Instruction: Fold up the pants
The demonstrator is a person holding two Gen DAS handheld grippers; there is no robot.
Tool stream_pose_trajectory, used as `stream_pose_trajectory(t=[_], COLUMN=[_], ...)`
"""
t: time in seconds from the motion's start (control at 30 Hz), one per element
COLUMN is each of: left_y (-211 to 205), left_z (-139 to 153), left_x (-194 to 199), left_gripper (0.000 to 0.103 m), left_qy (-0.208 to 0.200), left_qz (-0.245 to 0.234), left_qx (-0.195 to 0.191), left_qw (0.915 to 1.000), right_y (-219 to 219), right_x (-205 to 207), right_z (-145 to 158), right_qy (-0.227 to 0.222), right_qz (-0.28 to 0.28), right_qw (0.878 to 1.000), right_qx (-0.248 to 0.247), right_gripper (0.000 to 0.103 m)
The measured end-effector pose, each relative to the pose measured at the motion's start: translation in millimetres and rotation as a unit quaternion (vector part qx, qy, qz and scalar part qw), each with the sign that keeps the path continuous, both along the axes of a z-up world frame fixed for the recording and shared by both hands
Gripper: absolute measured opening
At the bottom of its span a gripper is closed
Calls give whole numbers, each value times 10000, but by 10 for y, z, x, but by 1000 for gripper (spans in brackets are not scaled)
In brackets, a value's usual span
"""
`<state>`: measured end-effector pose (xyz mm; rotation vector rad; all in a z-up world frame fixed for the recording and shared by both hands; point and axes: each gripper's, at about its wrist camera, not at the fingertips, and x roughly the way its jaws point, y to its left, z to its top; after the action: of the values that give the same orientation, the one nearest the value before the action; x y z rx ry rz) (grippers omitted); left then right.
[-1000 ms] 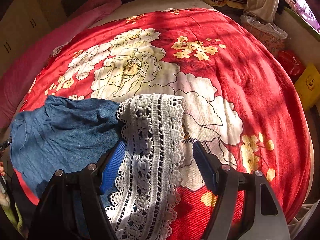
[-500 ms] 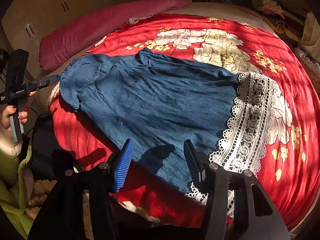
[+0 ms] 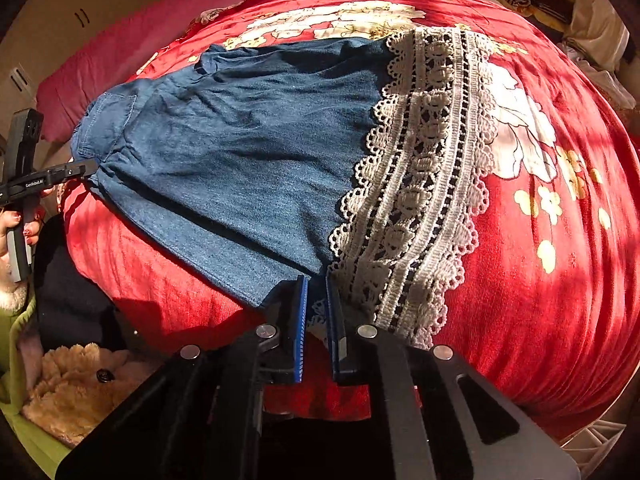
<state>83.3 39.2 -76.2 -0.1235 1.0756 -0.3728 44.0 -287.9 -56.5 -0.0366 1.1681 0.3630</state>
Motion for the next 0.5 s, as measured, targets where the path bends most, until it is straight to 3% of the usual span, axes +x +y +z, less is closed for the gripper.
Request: stream_pose_trajectory(t=[0.07, 0.17, 0.23, 0.33, 0.5], left_y=[-82, -154, -234, -390, -733], left_z=[-9, 183, 448, 813, 1045], left_x=[-10, -54, -90, 1, 444], left_gripper=[58, 67, 70, 83, 92], left_qy=[-62, -118, -460, -918, -1296], left_qz=[-70, -180, -350, -523, -524], left_qx=[235, 249, 240, 228, 367], left_qw=[9997, 9995, 9980, 9941, 9895], right_y=[-12, -65, -152, -324, -576], right_x=[4, -54, -55, 95, 602], right_z=[69, 340, 557, 764, 836], right_qy=[42, -247, -605, -950, -993], right_qz=[-3, 27, -24, -296, -825], right_qw=[9999, 9993, 9974, 9942, 9899], right_qx=[108, 278, 386, 420, 588], right_gripper=[10, 13, 25, 41, 45])
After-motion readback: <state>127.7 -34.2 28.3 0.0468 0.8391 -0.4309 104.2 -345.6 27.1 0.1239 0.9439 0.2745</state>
